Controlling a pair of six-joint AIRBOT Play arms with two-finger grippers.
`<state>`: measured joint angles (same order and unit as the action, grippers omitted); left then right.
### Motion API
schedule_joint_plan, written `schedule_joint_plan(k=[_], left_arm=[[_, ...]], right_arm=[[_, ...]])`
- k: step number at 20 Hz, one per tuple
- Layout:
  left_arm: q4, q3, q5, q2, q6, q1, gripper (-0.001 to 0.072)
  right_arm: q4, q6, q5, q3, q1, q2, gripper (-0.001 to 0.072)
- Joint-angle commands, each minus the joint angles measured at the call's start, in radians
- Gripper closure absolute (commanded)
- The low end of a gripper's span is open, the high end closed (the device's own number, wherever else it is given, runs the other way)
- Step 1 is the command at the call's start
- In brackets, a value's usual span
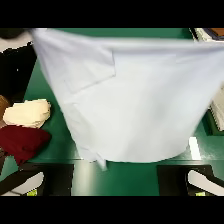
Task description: Fold the shirts.
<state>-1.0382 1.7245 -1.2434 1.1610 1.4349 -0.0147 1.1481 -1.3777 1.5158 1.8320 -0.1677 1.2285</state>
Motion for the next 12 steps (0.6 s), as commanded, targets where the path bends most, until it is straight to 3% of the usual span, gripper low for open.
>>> schedule_joint_plan(k=[1,5,9,12], left_arm=[[-0.004,-0.074,-0.026,0.242,-0.029,0.000,0.0678],[-0.002,-0.073,0.183,0.473,-0.038,0.000,0.0678],[-0.002,-0.068,0.360,0.515,-0.048,-0.001,0.0677],[-0.015,-0.024,0.248,0.515,-0.049,-0.017,0.0678]], right_arm=[[0.085,-0.036,0.014,-0.107,0.105,0.212,0.0697],[0.081,-0.043,-0.064,-0.007,0.109,0.471,0.0697],[0.079,-0.042,-0.102,0.152,0.109,0.596,0.0697],[0.084,-0.032,-0.074,0.178,0.111,0.592,0.0697]])
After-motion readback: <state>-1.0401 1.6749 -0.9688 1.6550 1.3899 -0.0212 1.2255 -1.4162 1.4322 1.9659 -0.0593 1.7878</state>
